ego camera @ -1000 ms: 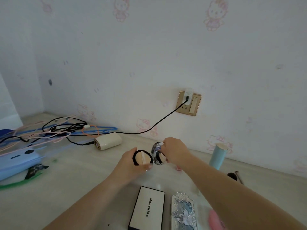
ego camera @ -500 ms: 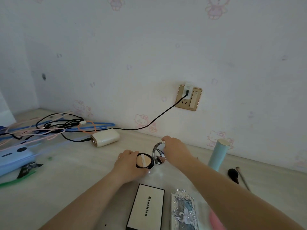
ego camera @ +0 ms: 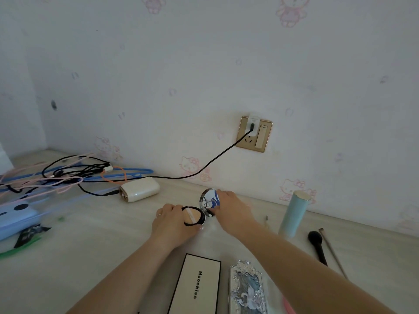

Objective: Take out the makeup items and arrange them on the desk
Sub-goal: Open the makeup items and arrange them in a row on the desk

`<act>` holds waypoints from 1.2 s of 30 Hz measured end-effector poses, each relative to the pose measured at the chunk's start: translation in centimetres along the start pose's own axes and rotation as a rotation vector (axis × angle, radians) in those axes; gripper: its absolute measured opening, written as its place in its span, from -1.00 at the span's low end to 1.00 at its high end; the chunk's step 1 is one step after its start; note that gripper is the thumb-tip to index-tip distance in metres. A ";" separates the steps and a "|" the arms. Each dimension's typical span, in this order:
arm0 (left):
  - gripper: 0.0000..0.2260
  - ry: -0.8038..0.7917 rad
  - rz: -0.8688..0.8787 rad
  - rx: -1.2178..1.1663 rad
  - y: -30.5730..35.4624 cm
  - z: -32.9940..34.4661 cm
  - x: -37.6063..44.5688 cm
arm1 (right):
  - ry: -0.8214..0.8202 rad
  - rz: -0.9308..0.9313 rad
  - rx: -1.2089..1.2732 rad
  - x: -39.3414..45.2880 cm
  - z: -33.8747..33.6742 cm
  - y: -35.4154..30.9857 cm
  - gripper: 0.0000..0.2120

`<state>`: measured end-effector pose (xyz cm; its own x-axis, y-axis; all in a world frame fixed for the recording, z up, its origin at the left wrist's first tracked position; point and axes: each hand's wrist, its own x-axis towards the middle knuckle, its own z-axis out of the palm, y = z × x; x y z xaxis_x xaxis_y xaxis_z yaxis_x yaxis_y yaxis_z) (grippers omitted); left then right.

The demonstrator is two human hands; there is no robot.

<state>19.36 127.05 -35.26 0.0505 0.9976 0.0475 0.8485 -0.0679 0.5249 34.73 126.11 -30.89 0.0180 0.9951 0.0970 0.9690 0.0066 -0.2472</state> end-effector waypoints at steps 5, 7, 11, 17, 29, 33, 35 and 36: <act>-0.21 -0.011 -0.004 -0.009 0.0 -0.1 0.1 | 0.022 -0.060 0.032 -0.9 -1.6 0.1 -0.52; -0.16 0.020 -0.001 -0.081 0.2 -0.3 0.0 | 0.066 -0.081 0.091 -1.3 -3.6 0.2 -0.51; -0.45 0.229 0.220 -0.269 1.8 -0.8 -1.1 | 0.130 -0.111 -0.004 -1.3 -7.3 1.7 -0.55; -0.74 0.086 0.423 -0.527 6.7 -0.8 -2.8 | -0.049 -0.165 -0.311 -2.0 -8.8 4.5 -0.64; -0.53 -0.090 0.320 -0.414 8.8 2.2 -2.6 | -0.104 -0.175 -0.241 -2.4 -7.3 4.9 -0.72; -0.77 -0.080 0.357 -0.465 8.1 2.1 -3.3 | -0.071 -0.220 -0.104 -4.4 -9.0 5.1 -0.73; -0.87 -0.045 0.380 -0.428 7.7 1.9 -3.9 | -0.064 -0.234 -0.051 -5.5 -9.7 4.9 -0.73; -0.90 -0.038 0.388 -0.424 7.6 1.7 -4.3 | -0.063 -0.232 -0.018 -6.1 -10.0 4.9 -0.73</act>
<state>26.50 122.30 -32.86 0.3413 0.8980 0.2777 0.4795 -0.4204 0.7703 41.81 119.12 -23.07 -0.2210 0.9712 0.0887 0.9495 0.2351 -0.2080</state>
